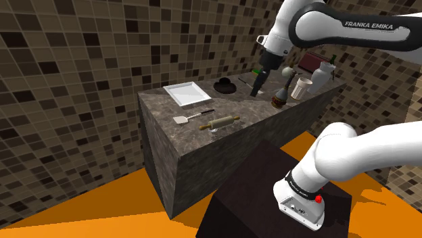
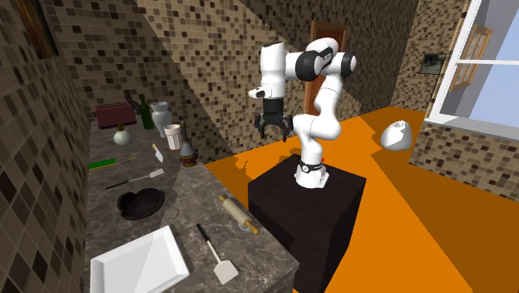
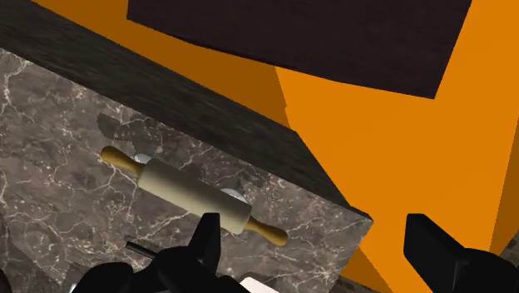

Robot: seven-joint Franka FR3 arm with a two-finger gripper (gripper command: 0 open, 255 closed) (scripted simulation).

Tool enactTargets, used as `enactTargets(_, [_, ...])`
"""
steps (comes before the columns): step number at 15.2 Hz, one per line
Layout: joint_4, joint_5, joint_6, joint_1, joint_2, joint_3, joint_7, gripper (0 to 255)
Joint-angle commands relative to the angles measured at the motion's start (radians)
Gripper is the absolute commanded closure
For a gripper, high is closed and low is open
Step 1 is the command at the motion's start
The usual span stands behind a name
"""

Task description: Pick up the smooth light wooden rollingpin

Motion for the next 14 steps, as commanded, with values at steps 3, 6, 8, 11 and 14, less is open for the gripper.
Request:
enactTargets(3, [-0.068,-0.037,0.138,0.024,0.069,-0.076,-0.18,0])
enactTargets(6, [-0.096,-0.056,0.245,0.047,0.149,-0.135,-0.313,0])
enactTargets(8, [-0.105,-0.062,0.318,0.065,0.213,-0.174,-0.404,0])
enactTargets(11, [-0.104,-0.056,0.424,0.098,0.323,-0.233,-0.545,0])
enactTargets(14, [-0.086,-0.023,0.526,0.14,0.448,-0.289,-0.698,0])
